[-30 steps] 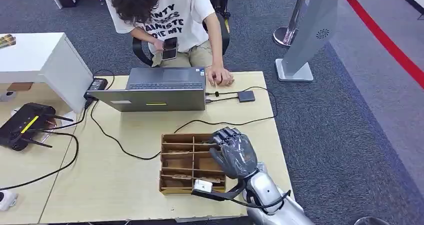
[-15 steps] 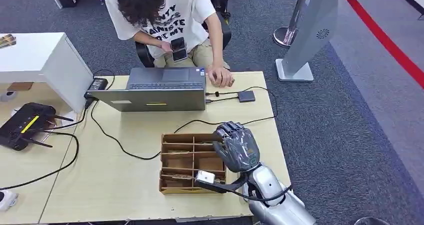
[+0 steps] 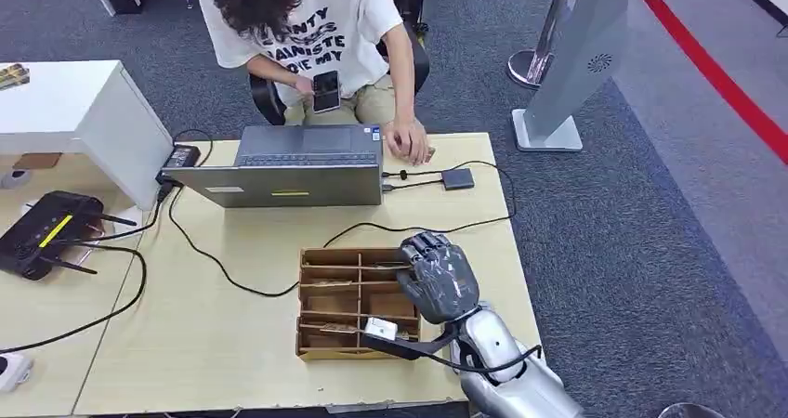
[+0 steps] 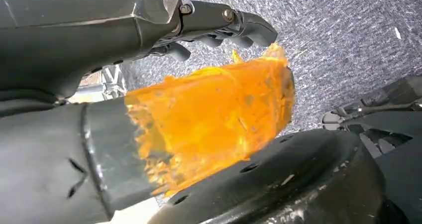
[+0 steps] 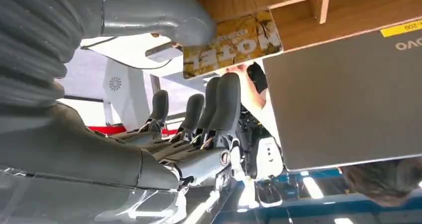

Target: Pass the card to the sensor for recognition and then transmit it.

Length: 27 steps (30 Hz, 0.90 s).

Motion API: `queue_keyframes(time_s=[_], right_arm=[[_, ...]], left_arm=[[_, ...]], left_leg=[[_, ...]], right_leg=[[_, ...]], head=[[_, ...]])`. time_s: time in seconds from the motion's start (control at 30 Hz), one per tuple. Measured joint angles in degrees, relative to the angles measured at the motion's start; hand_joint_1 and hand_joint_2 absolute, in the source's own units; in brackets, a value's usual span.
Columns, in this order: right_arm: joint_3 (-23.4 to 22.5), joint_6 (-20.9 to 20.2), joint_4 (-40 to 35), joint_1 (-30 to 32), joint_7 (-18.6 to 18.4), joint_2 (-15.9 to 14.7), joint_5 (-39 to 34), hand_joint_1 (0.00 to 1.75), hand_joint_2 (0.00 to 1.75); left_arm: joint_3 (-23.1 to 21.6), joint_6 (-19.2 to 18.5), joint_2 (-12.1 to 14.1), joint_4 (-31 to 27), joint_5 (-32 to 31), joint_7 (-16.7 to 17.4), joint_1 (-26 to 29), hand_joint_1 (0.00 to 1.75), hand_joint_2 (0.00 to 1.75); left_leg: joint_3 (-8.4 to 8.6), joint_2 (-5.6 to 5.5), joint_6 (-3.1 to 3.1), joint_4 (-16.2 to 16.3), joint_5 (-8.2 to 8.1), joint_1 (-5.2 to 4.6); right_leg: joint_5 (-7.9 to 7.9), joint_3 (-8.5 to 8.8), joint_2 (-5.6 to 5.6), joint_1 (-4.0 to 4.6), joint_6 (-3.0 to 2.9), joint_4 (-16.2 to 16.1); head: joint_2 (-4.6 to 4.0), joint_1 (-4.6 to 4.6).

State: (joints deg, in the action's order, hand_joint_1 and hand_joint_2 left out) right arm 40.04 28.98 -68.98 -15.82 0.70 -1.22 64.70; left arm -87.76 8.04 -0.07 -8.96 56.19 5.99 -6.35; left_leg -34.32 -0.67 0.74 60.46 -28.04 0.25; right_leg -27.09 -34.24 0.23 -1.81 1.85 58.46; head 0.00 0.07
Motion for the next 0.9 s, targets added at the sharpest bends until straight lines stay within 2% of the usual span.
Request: queue_keyframes(time_s=[0.2, 0.23, 0.27, 0.3, 0.5, 0.6, 0.7, 0.8, 0.87, 0.9], right_arm=[[-0.2, -0.2, 1.4, -0.3, 0.0, 0.1, -0.6, 0.89, 1.75], [-0.2, -0.2, 1.5, -0.3, 0.0, 0.1, -0.6, 0.94, 1.75], [-0.3, -0.2, 1.6, -0.3, 0.0, 0.1, -0.6, 1.08, 1.75], [-0.3, -0.1, 1.8, -0.4, 0.0, 0.1, -0.6, 1.33, 1.75], [-0.5, -0.1, 3.0, -0.7, 0.0, 0.2, -1.1, 1.34, 1.75], [-0.6, -0.1, 3.3, -0.8, 0.0, 0.2, -1.1, 1.54, 1.75], [-0.6, -0.1, 3.6, -0.8, 0.0, 0.2, -1.2, 1.59, 1.75], [-0.7, -0.1, 3.8, -0.9, 0.3, 0.3, -1.2, 1.55, 1.75], [-0.9, 0.0, 4.0, -0.9, 0.5, 0.5, -1.2, 1.59, 1.75], [-1.0, 0.0, 4.1, -0.9, 0.5, 0.5, -1.2, 1.68, 1.75]], left_arm=[[0.0, 0.0, 0.0, 0.0, 0.0, 0.0, 0.0, 0.00, 0.00], [0.0, 0.0, 0.0, 0.0, 0.0, 0.0, 0.0, 0.00, 0.00], [0.0, 0.0, 0.0, 0.0, 0.0, 0.0, 0.0, 0.00, 0.00], [0.0, 0.0, 0.0, 0.0, 0.0, 0.0, 0.0, 0.00, 0.00], [0.0, 0.0, 0.0, 0.0, -0.1, 0.0, 0.0, 0.00, 0.00], [0.0, 0.0, 0.0, 0.0, -0.1, 0.0, 0.0, 0.00, 0.00], [0.0, 0.0, 0.0, 0.0, -0.1, 0.0, 0.0, 0.00, 0.00], [0.0, 0.0, 0.0, 0.0, 0.0, 0.0, 0.0, 0.00, 0.00], [0.0, 0.0, 0.0, 0.0, 0.0, 0.0, 0.0, 0.00, 0.00], [0.0, 0.0, 0.0, 0.0, 0.0, 0.0, 0.0, 0.00, 0.00]], left_leg=[[0.01, 0.00, 0.00, 0.0, 0.00, 0.00], [0.01, 0.00, 0.00, 0.0, 0.00, 0.00], [0.01, 0.00, 0.00, 0.0, 0.00, 0.00], [0.01, 0.00, 0.00, 0.0, 0.00, 0.00], [0.02, 0.01, 0.00, 0.0, 0.01, 0.00], [0.02, 0.01, -0.01, 0.0, 0.01, 0.00], [0.02, 0.00, -0.01, 0.0, 0.01, 0.00], [0.03, 0.01, -0.01, 0.0, 0.01, 0.00], [0.03, 0.01, -0.01, 0.0, 0.01, 0.00], [0.03, 0.01, -0.01, 0.0, 0.01, 0.00]], right_leg=[[0.00, 0.00, 0.00, 0.00, 0.00, 0.0], [0.00, 0.00, 0.00, 0.00, 0.00, 0.0], [0.00, 0.00, 0.00, 0.00, 0.00, 0.0], [0.00, 0.00, 0.00, 0.00, 0.00, 0.0], [0.01, 0.01, 0.00, 0.00, -0.01, 0.0], [0.02, 0.02, 0.00, 0.00, -0.01, 0.0], [0.02, 0.02, 0.00, 0.00, -0.01, 0.0], [0.02, 0.02, 0.00, 0.00, -0.01, 0.0], [0.02, 0.02, 0.00, 0.00, -0.01, 0.0], [0.02, 0.02, 0.00, 0.00, -0.01, 0.0]], head=[[0.00, 0.00], [0.00, 0.00], [0.00, 0.00], [0.00, 0.00], [0.00, 0.00], [0.00, -0.02], [0.00, 0.00], [0.00, 0.00], [0.00, 0.00], [0.00, 0.00]])
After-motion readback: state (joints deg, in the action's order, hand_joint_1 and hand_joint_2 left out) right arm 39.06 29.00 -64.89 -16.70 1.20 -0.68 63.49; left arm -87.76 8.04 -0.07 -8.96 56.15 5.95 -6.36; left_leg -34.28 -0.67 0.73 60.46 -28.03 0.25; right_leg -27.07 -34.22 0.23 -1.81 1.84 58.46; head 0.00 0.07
